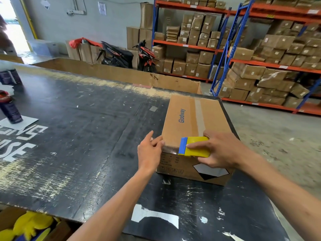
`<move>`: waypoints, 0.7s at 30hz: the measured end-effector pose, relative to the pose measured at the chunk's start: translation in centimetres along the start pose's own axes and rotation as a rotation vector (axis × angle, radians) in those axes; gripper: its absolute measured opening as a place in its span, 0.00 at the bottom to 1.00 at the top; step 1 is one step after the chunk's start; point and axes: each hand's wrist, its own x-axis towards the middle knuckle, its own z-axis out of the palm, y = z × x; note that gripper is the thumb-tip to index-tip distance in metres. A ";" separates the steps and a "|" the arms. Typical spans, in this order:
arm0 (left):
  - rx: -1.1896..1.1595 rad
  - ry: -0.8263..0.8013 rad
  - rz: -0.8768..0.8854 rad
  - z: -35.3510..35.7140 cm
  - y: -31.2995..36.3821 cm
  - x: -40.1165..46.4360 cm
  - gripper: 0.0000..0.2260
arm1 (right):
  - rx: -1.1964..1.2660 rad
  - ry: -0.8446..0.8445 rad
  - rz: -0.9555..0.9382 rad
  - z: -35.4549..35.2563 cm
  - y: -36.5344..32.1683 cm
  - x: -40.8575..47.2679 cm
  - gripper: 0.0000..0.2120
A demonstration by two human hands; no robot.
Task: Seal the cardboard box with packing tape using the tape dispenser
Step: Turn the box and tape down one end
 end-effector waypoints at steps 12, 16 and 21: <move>0.590 -0.252 1.140 -0.8 0.0 3.7 0.19 | 0.010 -0.079 0.016 -0.7 -0.2 0.3 0.23; 0.958 -0.545 1.194 0.3 -0.6 5.8 0.28 | 0.009 -0.071 0.016 -0.7 -0.2 0.2 0.23; 1.050 -0.696 1.049 0.3 -1.7 7.0 0.35 | -0.027 -0.054 0.032 -0.4 -0.5 0.4 0.24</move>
